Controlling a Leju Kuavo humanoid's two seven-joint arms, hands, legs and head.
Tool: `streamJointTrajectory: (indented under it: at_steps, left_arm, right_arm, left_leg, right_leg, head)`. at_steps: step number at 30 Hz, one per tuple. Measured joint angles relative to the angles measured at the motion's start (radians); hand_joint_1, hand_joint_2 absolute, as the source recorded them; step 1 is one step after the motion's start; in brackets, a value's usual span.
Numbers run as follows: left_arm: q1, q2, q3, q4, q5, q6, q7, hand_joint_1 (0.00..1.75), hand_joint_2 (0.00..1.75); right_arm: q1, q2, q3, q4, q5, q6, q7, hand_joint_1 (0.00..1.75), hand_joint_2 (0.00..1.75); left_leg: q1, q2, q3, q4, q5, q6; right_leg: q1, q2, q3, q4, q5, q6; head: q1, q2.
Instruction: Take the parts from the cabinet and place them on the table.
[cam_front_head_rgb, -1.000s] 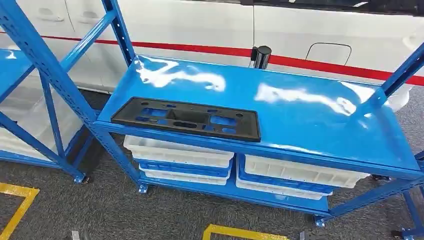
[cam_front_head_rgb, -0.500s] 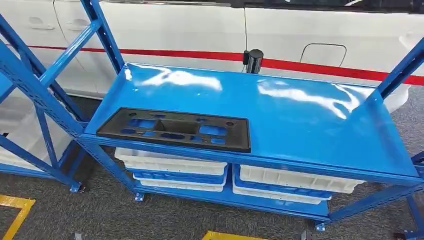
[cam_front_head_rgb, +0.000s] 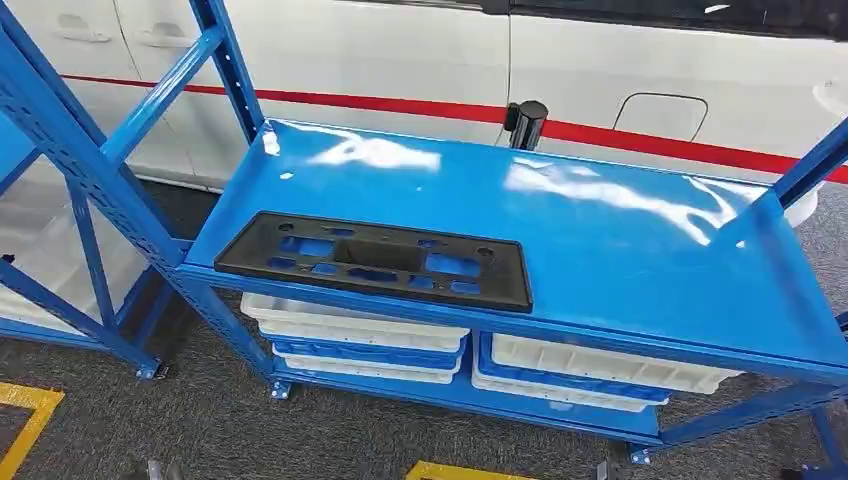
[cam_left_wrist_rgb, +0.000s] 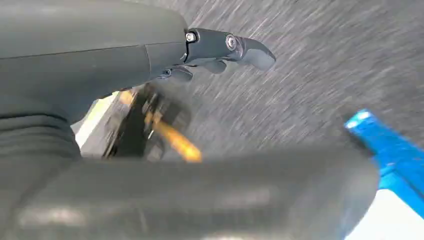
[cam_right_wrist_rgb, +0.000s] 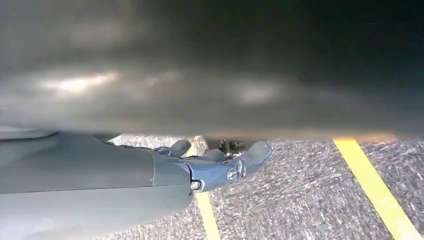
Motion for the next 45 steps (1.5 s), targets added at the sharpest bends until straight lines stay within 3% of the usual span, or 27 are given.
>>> streamJointTrajectory:
  at_steps: [2,3,8,14,16,18,20,22,30,39,45]
  left_arm:
    - [-0.008,0.003,-0.032,-0.008,-0.069,0.045,-0.066,0.0,1.75]
    - [-0.013,0.004,-0.054,-0.015,-0.12,0.078,-0.108,0.0,1.75]
    - [-0.037,0.007,-0.18,-0.071,-0.328,0.244,-0.267,0.0,1.75]
    - [-0.04,0.0,-0.288,-0.152,-0.437,0.353,-0.314,0.0,1.75]
    - [-0.024,-0.005,-0.33,-0.215,-0.539,0.444,-0.32,0.0,1.75]
    - [0.009,-0.01,-0.365,-0.302,-0.681,0.489,-0.296,0.0,1.75]
    - [0.055,-0.022,-0.384,-0.426,-0.817,0.501,-0.271,0.0,1.75]
    - [0.089,-0.032,-0.398,-0.51,-0.875,0.505,-0.255,0.0,1.75]
    - [0.225,-0.059,-0.451,-0.849,-1.032,0.506,-0.239,0.0,1.75]
    - [0.294,-0.063,-0.489,-1.016,-1.068,0.506,-0.237,0.0,1.75]
    - [0.339,-0.053,-0.529,-1.133,-1.152,0.506,-0.206,0.0,1.75]
  right_arm:
    - [0.004,0.0,0.0,0.0,-0.006,0.0,-0.008,0.0,0.0]
    - [0.007,0.0,-0.001,0.0,-0.009,0.0,-0.012,0.0,0.0]
    - [0.024,0.0,-0.008,0.0,-0.018,0.001,-0.03,0.0,0.0]
    - [0.039,0.0,-0.018,0.0,-0.019,0.002,-0.035,0.0,0.0]
    - [0.041,0.0,-0.023,0.0,-0.019,0.002,-0.037,0.0,0.0]
    - [0.043,0.0,-0.03,0.0,-0.019,0.002,-0.04,0.0,0.0]
    - [0.049,0.0,-0.035,0.0,-0.019,0.002,-0.041,0.0,0.0]
    - [0.052,0.0,-0.037,0.0,-0.017,0.002,-0.041,0.0,0.0]
    - [0.059,0.001,-0.05,0.0,-0.013,0.002,-0.044,0.0,0.0]
    - [0.059,0.001,-0.054,0.0,-0.01,0.002,-0.047,0.0,0.0]
    - [0.062,0.0,-0.06,0.0,-0.003,0.004,-0.048,0.0,0.0]
  left_leg:
    - [0.0,0.0,0.0,0.0,0.0,0.001]
    - [-0.001,0.0,0.0,0.0,0.0,0.001]
    - [0.001,0.0,0.001,-0.001,0.001,0.002]
    - [0.005,0.002,0.001,-0.001,0.001,0.002]
    - [0.005,0.001,0.001,-0.001,0.001,0.002]
    - [0.005,0.002,0.001,-0.001,0.001,0.002]
    - [0.005,0.003,0.001,-0.001,0.001,0.002]
    - [0.005,0.003,0.0,-0.001,0.001,0.002]
    - [0.005,0.003,0.0,-0.001,0.0,0.002]
    - [0.005,0.003,0.001,-0.001,0.0,0.002]
    - [0.005,0.003,0.0,-0.001,0.0,0.002]
  right_leg:
    - [-0.001,0.0,0.0,-0.001,-0.001,0.019]
    - [-0.002,0.0,0.0,-0.001,-0.001,0.023]
    - [0.0,0.0,0.001,0.0,-0.001,0.024]
    - [0.004,0.0,0.001,0.0,-0.001,0.024]
    - [0.004,0.0,0.001,0.0,-0.001,0.024]
    - [0.004,0.0,0.001,0.0,-0.001,0.024]
    - [0.004,0.0,0.0,0.0,-0.001,0.023]
    - [0.004,0.0,0.0,0.0,-0.001,0.023]
    - [0.004,0.001,0.0,0.0,-0.001,0.023]
    - [0.004,0.001,0.0,0.0,-0.001,0.023]
    - [0.004,0.0,0.0,0.0,-0.001,0.023]
  head:
    - [0.0,0.0]
    - [0.0,0.0]
    - [-0.001,0.0]
    - [0.0,0.0]
    - [0.0,0.0]
    - [0.0,0.0]
    - [0.0,0.0]
    - [0.0,0.0]
    - [0.0,0.0]
    - [0.0,0.0]
    - [0.0,0.0]
